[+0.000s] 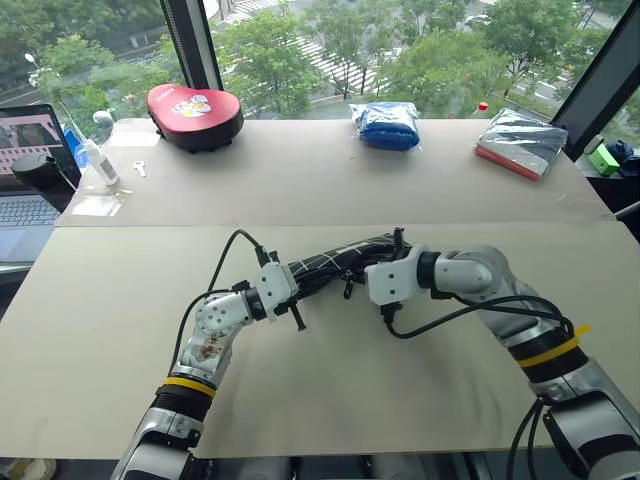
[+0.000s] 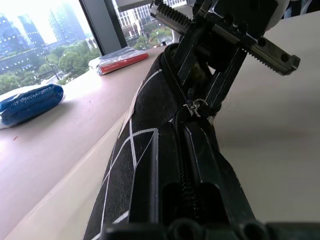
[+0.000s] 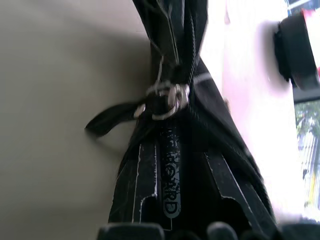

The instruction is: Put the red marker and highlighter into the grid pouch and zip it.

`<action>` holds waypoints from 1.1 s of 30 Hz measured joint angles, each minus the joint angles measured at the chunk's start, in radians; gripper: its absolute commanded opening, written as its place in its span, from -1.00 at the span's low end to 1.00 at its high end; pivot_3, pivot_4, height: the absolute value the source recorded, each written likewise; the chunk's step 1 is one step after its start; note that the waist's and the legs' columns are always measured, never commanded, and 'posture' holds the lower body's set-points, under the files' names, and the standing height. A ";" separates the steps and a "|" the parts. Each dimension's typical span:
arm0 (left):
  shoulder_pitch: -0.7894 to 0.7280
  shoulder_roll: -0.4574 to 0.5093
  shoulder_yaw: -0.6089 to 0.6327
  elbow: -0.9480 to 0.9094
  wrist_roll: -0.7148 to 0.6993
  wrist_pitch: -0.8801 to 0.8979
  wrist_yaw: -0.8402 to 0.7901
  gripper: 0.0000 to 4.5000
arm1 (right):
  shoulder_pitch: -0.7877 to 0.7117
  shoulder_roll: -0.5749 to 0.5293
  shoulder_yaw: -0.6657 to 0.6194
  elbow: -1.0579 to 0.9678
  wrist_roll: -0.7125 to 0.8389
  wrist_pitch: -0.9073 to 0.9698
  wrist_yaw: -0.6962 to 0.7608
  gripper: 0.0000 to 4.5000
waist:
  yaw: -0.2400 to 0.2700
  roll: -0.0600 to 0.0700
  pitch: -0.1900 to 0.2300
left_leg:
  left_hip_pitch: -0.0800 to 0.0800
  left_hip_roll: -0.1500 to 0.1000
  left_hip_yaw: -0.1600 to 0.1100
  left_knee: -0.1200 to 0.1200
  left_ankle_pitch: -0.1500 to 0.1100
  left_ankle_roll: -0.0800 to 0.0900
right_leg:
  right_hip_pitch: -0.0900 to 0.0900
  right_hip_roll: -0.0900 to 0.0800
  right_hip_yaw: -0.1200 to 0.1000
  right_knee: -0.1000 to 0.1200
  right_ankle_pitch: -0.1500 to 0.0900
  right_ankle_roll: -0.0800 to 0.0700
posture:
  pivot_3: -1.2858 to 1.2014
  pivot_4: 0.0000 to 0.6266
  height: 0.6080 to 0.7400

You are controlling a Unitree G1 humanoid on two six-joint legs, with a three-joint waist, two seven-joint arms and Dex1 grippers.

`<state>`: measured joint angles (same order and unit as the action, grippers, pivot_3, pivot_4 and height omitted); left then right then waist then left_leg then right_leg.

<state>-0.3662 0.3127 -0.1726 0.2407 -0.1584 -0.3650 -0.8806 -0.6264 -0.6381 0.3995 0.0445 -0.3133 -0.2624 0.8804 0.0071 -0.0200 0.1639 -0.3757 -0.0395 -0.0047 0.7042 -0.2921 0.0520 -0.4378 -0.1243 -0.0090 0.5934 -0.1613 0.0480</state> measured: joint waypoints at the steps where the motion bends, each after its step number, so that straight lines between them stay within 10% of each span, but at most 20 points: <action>1: 0.000 0.000 0.001 0.000 0.000 0.000 0.001 -1.00 | -0.003 0.008 0.004 0.010 0.002 -0.016 0.002 -0.08 | 0.000 0.000 0.000 | 0.000 0.000 0.000 0.000 0.000 0.000 | 0.000 0.000 0.000 0.000 0.000 0.000 | 0.03 -0.52 1.00; 5: 0.000 0.001 0.001 -0.001 0.000 0.002 0.007 -1.00 | -0.020 0.022 0.001 0.059 -0.008 -0.030 -0.019 0.52 | -0.003 0.000 0.000 | 0.000 0.000 0.000 0.000 0.000 0.000 | 0.000 0.000 0.000 0.000 0.000 0.000 | 0.03 -0.52 1.00; 14: 0.000 0.000 0.001 -0.016 0.000 0.006 0.028 -1.00 | -0.029 -0.038 -0.131 0.114 0.105 -0.021 -0.018 0.52 | -0.004 0.000 0.000 | 0.000 0.000 0.000 0.000 0.002 -0.003 | 0.000 0.000 0.000 0.000 0.000 0.000 | 0.03 -0.52 1.00; 21: 0.007 0.005 -0.001 -0.024 0.000 0.021 0.027 -1.00 | 0.149 -0.238 -0.472 -0.165 0.770 0.840 0.234 0.52 | 0.009 0.000 0.000 | -0.004 0.002 -0.003 0.000 -0.002 0.004 | 0.000 -0.001 -0.002 0.000 0.000 -0.001 | 0.03 -0.52 1.00; 25: 0.004 0.002 -0.004 -0.027 0.000 0.024 0.025 -1.00 | 0.295 -0.280 -0.540 -0.317 0.939 1.036 0.261 0.52 | 0.003 0.000 0.000 | -0.003 0.002 -0.003 -0.001 -0.003 0.004 | -0.001 -0.001 -0.002 0.000 0.000 -0.001 | 0.03 -0.52 1.00; 33: -0.006 -0.006 -0.009 -0.023 0.000 0.025 0.012 -1.00 | 0.402 0.001 -0.305 -0.429 0.787 1.054 -0.077 0.52 | 0.004 -0.001 -0.001 | -0.001 0.000 -0.001 0.000 -0.001 0.001 | -0.001 -0.002 0.000 0.001 0.001 -0.001 | 0.03 -0.52 1.00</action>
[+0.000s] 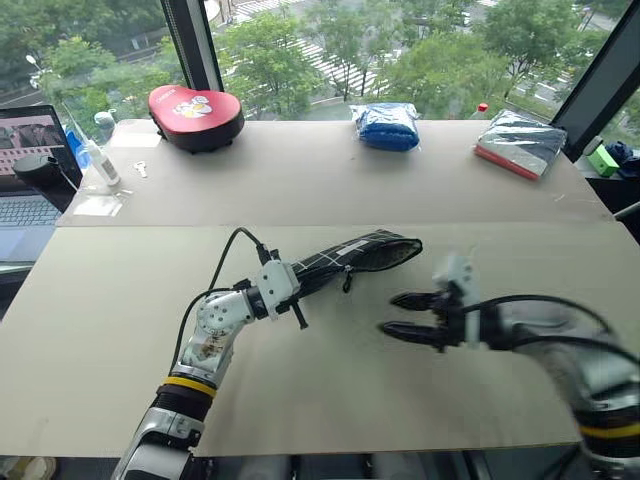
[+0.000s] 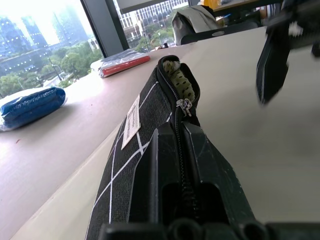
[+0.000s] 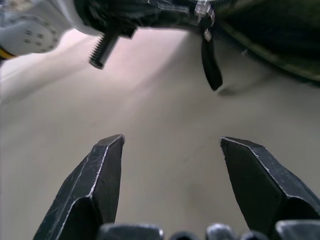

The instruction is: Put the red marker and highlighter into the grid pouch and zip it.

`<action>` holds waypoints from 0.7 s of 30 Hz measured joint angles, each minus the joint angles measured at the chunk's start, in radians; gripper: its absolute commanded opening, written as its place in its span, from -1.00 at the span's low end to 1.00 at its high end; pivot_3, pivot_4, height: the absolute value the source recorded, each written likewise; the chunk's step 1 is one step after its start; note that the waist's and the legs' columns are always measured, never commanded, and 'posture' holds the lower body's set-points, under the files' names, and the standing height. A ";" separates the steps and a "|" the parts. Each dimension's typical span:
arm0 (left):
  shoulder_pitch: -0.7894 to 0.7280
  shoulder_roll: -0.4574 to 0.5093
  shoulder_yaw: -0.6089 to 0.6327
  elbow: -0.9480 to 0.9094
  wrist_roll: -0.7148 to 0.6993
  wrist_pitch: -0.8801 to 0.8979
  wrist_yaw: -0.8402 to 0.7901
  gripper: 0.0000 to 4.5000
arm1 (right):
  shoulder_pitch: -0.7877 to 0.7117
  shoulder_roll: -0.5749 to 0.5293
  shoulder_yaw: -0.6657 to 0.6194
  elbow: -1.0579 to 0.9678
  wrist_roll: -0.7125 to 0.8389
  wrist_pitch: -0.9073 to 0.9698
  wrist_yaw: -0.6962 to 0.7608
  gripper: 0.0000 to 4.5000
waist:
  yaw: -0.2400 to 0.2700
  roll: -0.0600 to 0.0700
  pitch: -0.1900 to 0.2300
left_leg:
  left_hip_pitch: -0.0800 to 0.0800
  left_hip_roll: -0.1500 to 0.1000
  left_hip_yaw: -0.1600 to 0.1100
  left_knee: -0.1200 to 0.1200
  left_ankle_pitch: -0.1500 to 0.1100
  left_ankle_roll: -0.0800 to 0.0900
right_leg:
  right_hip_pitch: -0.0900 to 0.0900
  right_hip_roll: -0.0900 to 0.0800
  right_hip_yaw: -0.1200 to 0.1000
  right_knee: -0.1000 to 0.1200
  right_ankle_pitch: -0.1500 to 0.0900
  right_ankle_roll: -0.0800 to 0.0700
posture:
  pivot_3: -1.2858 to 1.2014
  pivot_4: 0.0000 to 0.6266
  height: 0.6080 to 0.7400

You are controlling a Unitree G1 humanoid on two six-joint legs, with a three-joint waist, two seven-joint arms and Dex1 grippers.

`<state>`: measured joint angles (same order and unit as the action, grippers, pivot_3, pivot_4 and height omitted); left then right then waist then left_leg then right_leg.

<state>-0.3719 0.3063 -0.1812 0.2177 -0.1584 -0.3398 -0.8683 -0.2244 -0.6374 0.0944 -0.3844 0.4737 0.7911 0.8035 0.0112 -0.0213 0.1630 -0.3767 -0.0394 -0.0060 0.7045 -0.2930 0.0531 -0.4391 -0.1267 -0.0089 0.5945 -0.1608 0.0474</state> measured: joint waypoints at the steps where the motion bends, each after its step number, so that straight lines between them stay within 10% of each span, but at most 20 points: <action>1: -0.001 0.001 0.000 0.000 0.000 0.000 -0.002 -1.00 | -0.011 0.017 0.015 0.009 -0.017 -0.001 -0.025 0.52 | 0.001 0.000 0.000 | 0.000 0.000 0.000 0.000 0.000 0.000 | 0.000 0.000 0.000 0.000 0.000 0.000 | 0.03 -0.52 1.00; 14: -0.006 0.001 0.006 0.005 0.000 0.000 -0.007 -1.00 | -0.208 0.245 0.063 0.132 -0.128 -0.041 -0.209 0.52 | -0.001 0.000 0.000 | -0.001 -0.001 -0.001 0.001 0.000 0.000 | 0.000 0.001 -0.002 0.000 0.001 0.000 | 0.03 -0.52 1.00; 21: -0.006 0.001 0.006 0.006 0.000 -0.001 -0.008 -1.00 | -0.207 0.224 0.057 0.117 -0.101 -0.039 -0.165 -0.54 | -0.003 0.000 0.000 | -0.001 -0.001 -0.001 0.001 0.000 0.000 | 0.000 0.001 -0.003 0.000 0.001 0.000 | 0.03 -0.52 1.00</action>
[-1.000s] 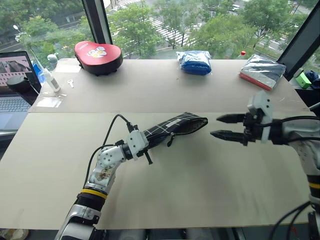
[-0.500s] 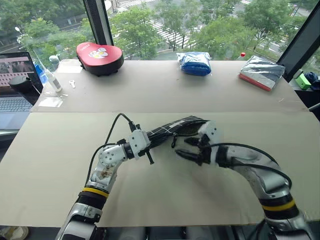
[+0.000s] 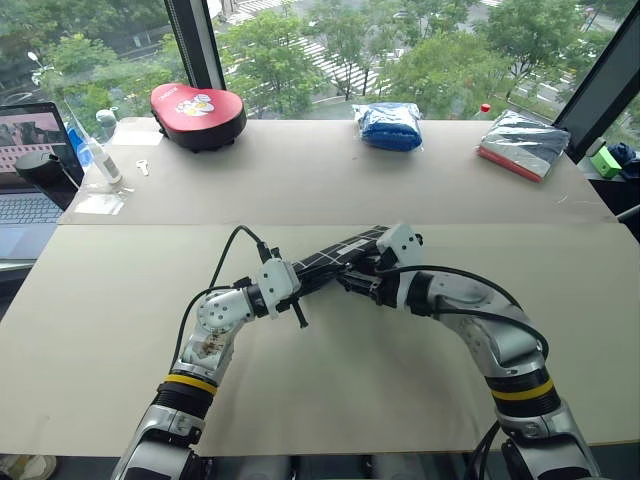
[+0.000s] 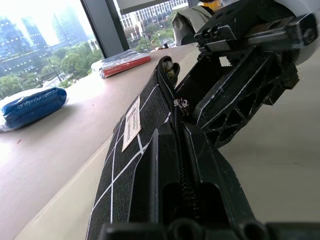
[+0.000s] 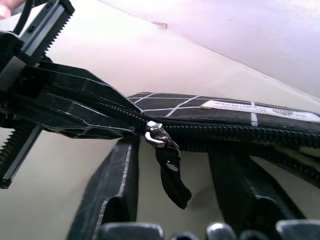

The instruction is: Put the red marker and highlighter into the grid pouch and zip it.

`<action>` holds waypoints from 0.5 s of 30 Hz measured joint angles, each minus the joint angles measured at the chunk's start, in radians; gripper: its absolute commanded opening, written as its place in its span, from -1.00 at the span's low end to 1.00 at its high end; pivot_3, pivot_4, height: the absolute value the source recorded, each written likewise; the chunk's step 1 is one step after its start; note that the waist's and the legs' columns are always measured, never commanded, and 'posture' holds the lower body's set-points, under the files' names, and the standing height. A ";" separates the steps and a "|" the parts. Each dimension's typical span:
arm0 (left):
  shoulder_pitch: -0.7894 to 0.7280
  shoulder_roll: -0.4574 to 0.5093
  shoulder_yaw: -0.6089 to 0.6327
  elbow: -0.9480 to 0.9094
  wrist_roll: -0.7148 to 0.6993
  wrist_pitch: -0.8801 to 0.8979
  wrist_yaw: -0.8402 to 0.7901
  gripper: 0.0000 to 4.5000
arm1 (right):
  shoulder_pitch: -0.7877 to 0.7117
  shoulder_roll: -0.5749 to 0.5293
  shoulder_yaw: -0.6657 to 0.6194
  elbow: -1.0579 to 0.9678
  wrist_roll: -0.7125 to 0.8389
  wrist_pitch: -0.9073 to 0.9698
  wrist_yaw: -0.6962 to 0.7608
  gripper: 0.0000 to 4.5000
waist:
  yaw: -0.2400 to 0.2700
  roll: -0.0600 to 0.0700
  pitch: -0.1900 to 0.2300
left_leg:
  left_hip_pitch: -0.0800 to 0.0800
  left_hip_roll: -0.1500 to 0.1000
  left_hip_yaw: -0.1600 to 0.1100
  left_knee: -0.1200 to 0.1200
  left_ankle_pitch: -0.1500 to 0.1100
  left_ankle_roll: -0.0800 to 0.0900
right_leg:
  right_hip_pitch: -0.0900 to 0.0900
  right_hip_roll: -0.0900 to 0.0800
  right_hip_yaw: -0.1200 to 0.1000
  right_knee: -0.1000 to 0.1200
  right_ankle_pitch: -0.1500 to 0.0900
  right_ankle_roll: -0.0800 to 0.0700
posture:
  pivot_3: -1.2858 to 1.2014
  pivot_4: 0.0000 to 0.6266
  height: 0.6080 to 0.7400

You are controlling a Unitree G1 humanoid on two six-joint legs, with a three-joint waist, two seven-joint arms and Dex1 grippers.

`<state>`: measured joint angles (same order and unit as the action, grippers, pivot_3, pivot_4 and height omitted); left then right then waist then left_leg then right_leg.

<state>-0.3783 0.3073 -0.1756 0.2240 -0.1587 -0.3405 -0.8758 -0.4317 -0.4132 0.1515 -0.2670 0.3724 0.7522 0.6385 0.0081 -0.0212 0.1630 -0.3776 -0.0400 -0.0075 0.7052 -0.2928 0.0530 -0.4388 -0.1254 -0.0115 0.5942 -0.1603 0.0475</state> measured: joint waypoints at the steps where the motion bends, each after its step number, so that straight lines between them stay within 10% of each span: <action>1: 0.000 0.000 0.000 0.000 0.000 -0.001 0.000 -1.00 | 0.002 -0.007 -0.002 -0.006 0.004 0.000 0.008 -0.72 | 0.000 0.000 0.000 | 0.000 0.000 0.000 0.000 0.000 0.000 | 0.000 0.000 0.000 0.000 0.000 0.000 | 0.03 -0.52 1.00; 3: 0.000 0.000 0.002 0.004 0.000 -0.002 0.000 -1.00 | 0.007 -0.018 -0.006 -0.015 0.008 0.000 0.019 -0.98 | 0.000 0.000 0.000 | 0.000 0.000 0.000 0.000 0.000 0.000 | 0.000 0.000 0.000 0.000 0.000 0.000 | 0.03 -0.52 1.00; 15: 0.000 -0.004 -0.004 0.010 0.001 -0.005 -0.002 -1.00 | 0.041 -0.092 -0.021 -0.050 0.044 0.003 0.045 -0.98 | 0.004 0.000 0.000 | 0.000 0.000 0.000 0.000 0.000 0.000 | 0.000 0.000 0.000 0.000 0.000 0.000 | 0.03 -0.52 1.00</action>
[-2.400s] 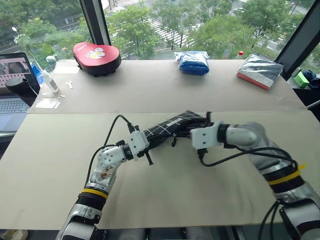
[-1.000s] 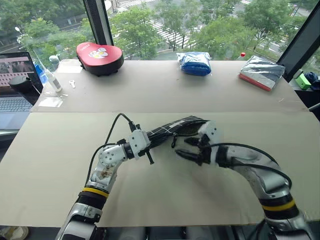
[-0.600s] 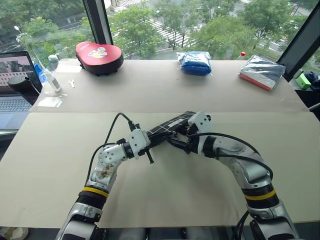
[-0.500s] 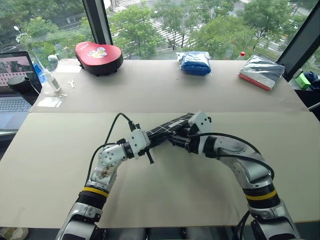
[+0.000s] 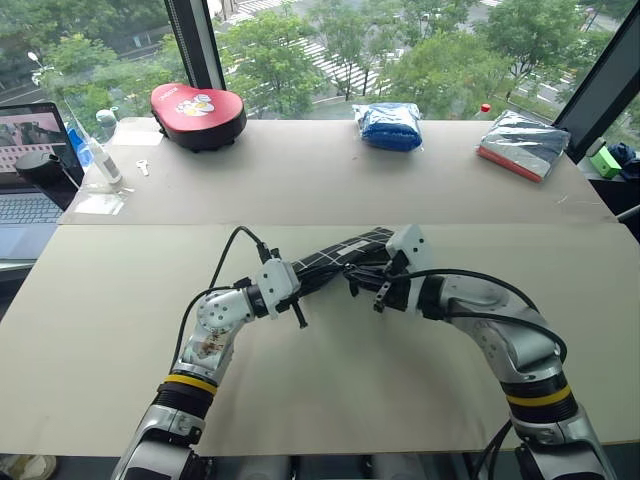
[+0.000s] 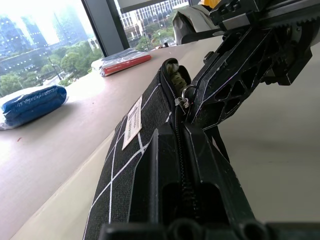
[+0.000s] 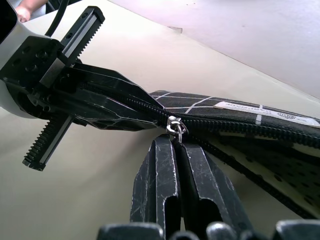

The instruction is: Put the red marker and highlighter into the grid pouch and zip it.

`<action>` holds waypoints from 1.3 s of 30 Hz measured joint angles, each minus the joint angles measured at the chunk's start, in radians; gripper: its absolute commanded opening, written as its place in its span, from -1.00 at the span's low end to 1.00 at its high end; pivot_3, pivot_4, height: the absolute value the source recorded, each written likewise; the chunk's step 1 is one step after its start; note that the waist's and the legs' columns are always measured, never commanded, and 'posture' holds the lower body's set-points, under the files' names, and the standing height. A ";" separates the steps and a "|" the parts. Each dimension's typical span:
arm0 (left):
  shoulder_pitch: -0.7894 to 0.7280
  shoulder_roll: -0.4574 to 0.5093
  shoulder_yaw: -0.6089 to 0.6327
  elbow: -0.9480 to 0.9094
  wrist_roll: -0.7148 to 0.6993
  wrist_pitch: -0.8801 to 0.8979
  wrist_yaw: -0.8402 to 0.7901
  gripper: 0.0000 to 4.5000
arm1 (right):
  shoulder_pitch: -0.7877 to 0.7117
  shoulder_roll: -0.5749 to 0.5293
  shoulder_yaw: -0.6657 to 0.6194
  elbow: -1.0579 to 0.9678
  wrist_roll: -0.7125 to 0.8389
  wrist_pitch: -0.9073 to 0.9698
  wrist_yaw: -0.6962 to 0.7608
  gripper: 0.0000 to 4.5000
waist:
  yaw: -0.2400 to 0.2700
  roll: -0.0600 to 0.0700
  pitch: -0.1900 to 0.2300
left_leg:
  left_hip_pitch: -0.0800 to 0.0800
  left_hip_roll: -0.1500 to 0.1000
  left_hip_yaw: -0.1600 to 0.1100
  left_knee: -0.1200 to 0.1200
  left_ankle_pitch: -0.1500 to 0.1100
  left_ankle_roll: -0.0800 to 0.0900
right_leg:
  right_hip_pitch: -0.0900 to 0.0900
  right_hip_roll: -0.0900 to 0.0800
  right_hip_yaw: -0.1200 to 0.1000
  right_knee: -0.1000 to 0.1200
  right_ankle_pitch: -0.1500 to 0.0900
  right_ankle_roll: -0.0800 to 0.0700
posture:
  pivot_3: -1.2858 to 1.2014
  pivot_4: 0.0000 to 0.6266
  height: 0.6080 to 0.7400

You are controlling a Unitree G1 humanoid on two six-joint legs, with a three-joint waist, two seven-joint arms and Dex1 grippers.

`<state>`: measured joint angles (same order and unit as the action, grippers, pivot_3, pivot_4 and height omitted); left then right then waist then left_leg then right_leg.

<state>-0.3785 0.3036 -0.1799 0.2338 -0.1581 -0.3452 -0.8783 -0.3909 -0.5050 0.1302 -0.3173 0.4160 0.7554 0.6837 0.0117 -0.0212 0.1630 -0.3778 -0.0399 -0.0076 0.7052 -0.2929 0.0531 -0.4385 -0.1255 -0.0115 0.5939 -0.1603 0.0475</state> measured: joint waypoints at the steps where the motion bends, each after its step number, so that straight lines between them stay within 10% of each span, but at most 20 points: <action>1: 0.000 0.000 -0.001 0.000 0.000 0.000 -0.001 -1.00 | 0.010 -0.023 -0.006 0.001 -0.004 0.000 0.003 -0.98 | 0.000 0.000 0.000 | 0.000 0.000 0.000 0.000 0.000 0.000 | 0.000 0.000 0.000 0.000 0.000 0.000 | 0.03 -0.52 1.00; 8: 0.001 0.002 -0.006 0.000 0.003 0.001 0.000 -1.00 | 0.065 -0.264 -0.086 0.146 -0.110 -0.102 0.034 -0.98 | 0.000 0.000 0.000 | 0.000 0.000 0.002 0.000 0.000 0.001 | 0.000 0.000 0.001 -0.001 0.000 0.000 | 0.03 -0.52 1.00; 17: -0.001 -0.011 -0.033 -0.001 0.004 0.001 0.000 -1.00 | 0.062 -0.310 -0.112 0.221 -0.119 -0.191 0.080 -0.98 | -0.003 0.000 0.000 | 0.001 0.002 0.003 0.000 0.000 0.001 | 0.000 0.001 0.002 -0.001 0.000 0.000 | 0.03 -0.52 1.00; 25: -0.001 0.000 -0.009 -0.001 -0.001 0.001 0.003 -1.00 | 0.063 -0.252 -0.175 0.154 -0.023 -0.100 0.081 0.20 | -0.001 0.000 0.000 | 0.001 0.002 0.002 0.000 0.000 0.001 | 0.000 0.001 0.002 -0.001 0.000 0.000 | 0.03 -0.52 1.00; 39: -0.006 -0.001 -0.015 0.000 -0.034 -0.013 -0.095 -1.00 | 0.305 -0.480 -0.502 0.034 0.239 0.103 0.352 0.20 | 0.007 0.000 0.000 | 0.000 0.001 0.001 0.000 -0.001 0.002 | 0.001 -0.001 0.000 -0.001 0.000 0.000 | 0.03 -0.52 1.00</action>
<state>-0.3842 0.3029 -0.1946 0.2338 -0.1918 -0.3585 -0.9732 -0.0861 -0.9846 -0.3713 -0.2832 0.6553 0.8584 1.0357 0.0187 -0.0215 0.1632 -0.3782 -0.0385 -0.0066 0.7055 -0.2939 0.0550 -0.4373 -0.1261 -0.0112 0.5929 -0.1605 0.0478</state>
